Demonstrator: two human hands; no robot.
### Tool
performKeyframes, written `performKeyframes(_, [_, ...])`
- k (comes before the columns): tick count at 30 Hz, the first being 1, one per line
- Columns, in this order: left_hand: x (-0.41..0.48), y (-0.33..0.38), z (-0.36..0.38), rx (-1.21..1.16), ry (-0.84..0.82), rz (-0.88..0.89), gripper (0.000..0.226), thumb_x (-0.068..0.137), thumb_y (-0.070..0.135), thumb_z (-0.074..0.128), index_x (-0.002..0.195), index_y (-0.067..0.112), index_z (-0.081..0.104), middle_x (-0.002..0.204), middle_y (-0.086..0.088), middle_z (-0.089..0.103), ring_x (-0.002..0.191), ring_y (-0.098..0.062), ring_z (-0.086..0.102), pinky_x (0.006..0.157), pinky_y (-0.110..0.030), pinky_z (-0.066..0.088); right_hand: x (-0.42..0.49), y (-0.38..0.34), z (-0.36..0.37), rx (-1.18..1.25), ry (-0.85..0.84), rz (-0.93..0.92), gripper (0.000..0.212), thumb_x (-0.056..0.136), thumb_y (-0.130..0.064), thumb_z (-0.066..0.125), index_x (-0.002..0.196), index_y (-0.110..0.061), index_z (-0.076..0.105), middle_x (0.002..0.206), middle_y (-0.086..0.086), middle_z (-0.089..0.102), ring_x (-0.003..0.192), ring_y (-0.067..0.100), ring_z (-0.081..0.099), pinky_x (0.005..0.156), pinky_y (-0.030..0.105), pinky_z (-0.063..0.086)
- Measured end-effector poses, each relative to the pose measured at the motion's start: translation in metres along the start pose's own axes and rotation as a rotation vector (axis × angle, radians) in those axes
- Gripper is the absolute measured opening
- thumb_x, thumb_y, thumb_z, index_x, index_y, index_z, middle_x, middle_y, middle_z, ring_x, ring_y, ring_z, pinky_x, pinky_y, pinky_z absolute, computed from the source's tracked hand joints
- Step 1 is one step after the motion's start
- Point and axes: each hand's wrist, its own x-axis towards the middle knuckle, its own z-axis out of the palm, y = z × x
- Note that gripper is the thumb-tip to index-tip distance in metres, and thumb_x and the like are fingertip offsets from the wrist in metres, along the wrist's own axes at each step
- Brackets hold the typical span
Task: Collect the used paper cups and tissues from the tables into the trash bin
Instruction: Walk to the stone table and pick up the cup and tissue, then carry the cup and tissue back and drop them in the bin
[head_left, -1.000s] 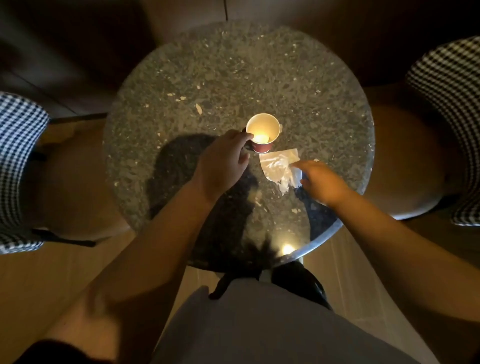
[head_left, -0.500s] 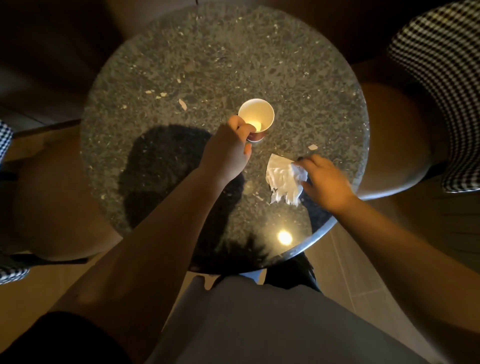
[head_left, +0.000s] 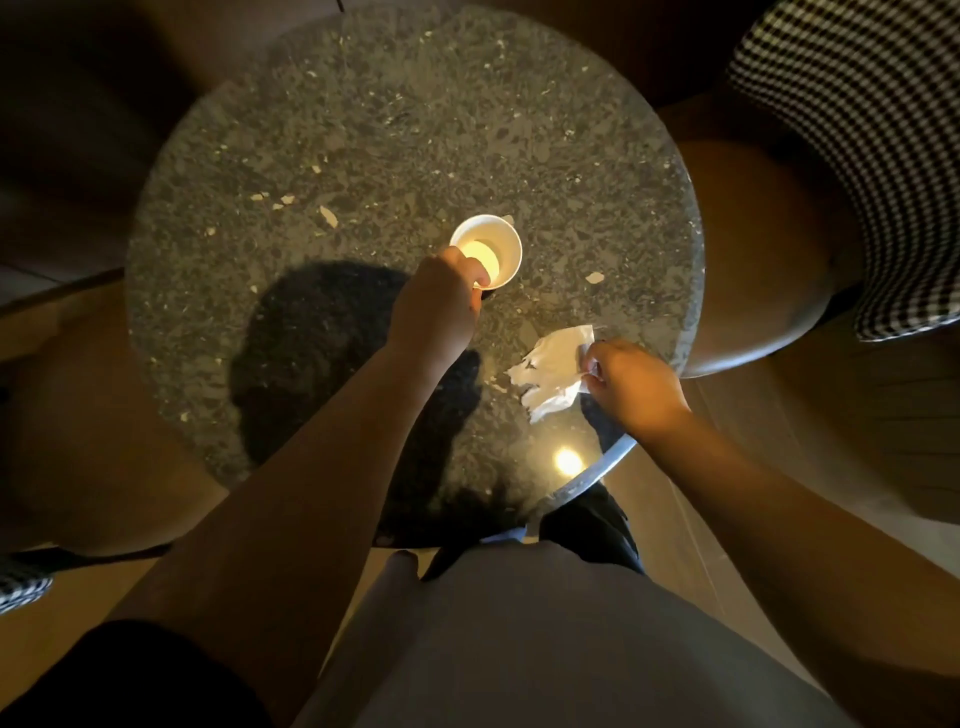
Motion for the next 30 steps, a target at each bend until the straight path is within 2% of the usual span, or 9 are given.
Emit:
performKeyframes(4, [-0.006, 0.006, -0.005, -0.006, 0.011, 0.008, 0.020, 0.090, 0.009, 0.054, 0.102, 0.008, 0.070, 0.104, -0.014, 0.064, 0.097, -0.029, 0.059, 0.076, -0.038, 0.051, -0.009, -0.003, -0.003, 0.017, 0.064, 0.043, 0.016, 0.091, -0.022, 0.055, 0.101, -0.013, 0.064, 0.112, 0.009, 0.058, 0.097, 0.031, 0.058, 0.077, 0.039, 0.050])
performKeyframes(10, [-0.017, 0.023, -0.023, -0.010, 0.089, 0.100, 0.015, 0.087, 0.009, 0.056, 0.093, 0.008, 0.069, 0.095, -0.013, 0.065, 0.089, -0.029, 0.060, 0.067, -0.037, 0.051, -0.037, -0.006, -0.031, 0.084, 0.311, 0.046, 0.014, 0.087, -0.021, 0.062, 0.096, -0.011, 0.063, 0.104, 0.009, 0.053, 0.089, 0.030, 0.058, 0.063, 0.042, 0.051])
performKeyframes(13, [-0.022, 0.033, -0.034, -0.013, 0.145, 0.177, 0.012, 0.087, 0.011, 0.058, 0.095, 0.010, 0.066, 0.097, -0.011, 0.063, 0.088, -0.028, 0.059, 0.068, -0.039, 0.051, -0.061, 0.000, -0.054, 0.101, 0.429, 0.037, 0.011, 0.087, -0.022, 0.063, 0.093, -0.012, 0.063, 0.101, 0.007, 0.054, 0.089, 0.025, 0.056, 0.064, 0.037, 0.050])
performKeyframes(17, [-0.028, 0.058, -0.055, -0.034, 0.208, 0.249, 0.010, 0.087, 0.013, 0.061, 0.096, 0.012, 0.065, 0.100, -0.006, 0.062, 0.090, -0.023, 0.058, 0.066, -0.032, 0.050, -0.095, 0.016, -0.083, 0.152, 0.562, 0.099, 0.008, 0.087, -0.023, 0.062, 0.089, -0.015, 0.062, 0.089, 0.002, 0.056, 0.080, 0.019, 0.055, 0.059, 0.031, 0.045])
performKeyframes(21, [-0.027, 0.112, -0.069, -0.045, 0.197, 0.365, 0.012, 0.087, 0.017, 0.061, 0.098, 0.014, 0.065, 0.101, -0.002, 0.061, 0.093, -0.018, 0.056, 0.070, -0.019, 0.040, -0.135, 0.039, -0.110, 0.160, 0.669, 0.179, 0.009, 0.088, -0.025, 0.061, 0.090, -0.016, 0.062, 0.087, -0.001, 0.058, 0.078, 0.014, 0.054, 0.060, 0.030, 0.047])
performKeyframes(25, [-0.025, 0.194, -0.074, -0.075, 0.083, 0.451, 0.015, 0.087, 0.018, 0.062, 0.102, 0.017, 0.064, 0.105, -0.001, 0.061, 0.096, -0.016, 0.056, 0.072, -0.017, 0.038, -0.183, 0.069, -0.137, 0.152, 0.765, 0.275, 0.010, 0.087, -0.025, 0.063, 0.093, -0.017, 0.063, 0.088, -0.005, 0.058, 0.079, 0.010, 0.054, 0.060, 0.027, 0.048])
performKeyframes(28, [-0.029, 0.262, -0.068, -0.113, 0.063, 0.532, 0.017, 0.088, 0.020, 0.062, 0.105, 0.019, 0.064, 0.110, 0.001, 0.061, 0.100, -0.005, 0.048, 0.075, -0.007, 0.032, -0.226, 0.098, -0.156, 0.163, 0.824, 0.348, 0.010, 0.087, -0.025, 0.063, 0.093, -0.018, 0.063, 0.088, -0.007, 0.057, 0.080, 0.010, 0.054, 0.061, 0.027, 0.049])
performKeyframes(30, [-0.033, 0.308, -0.061, -0.151, 0.053, 0.618, 0.018, 0.088, 0.021, 0.060, 0.106, 0.019, 0.065, 0.110, 0.003, 0.061, 0.101, -0.004, 0.049, 0.077, -0.007, 0.036, -0.258, 0.122, -0.167, 0.168, 0.857, 0.404, 0.009, 0.087, -0.026, 0.063, 0.093, -0.019, 0.063, 0.088, -0.009, 0.056, 0.079, 0.008, 0.054, 0.060, 0.026, 0.049])
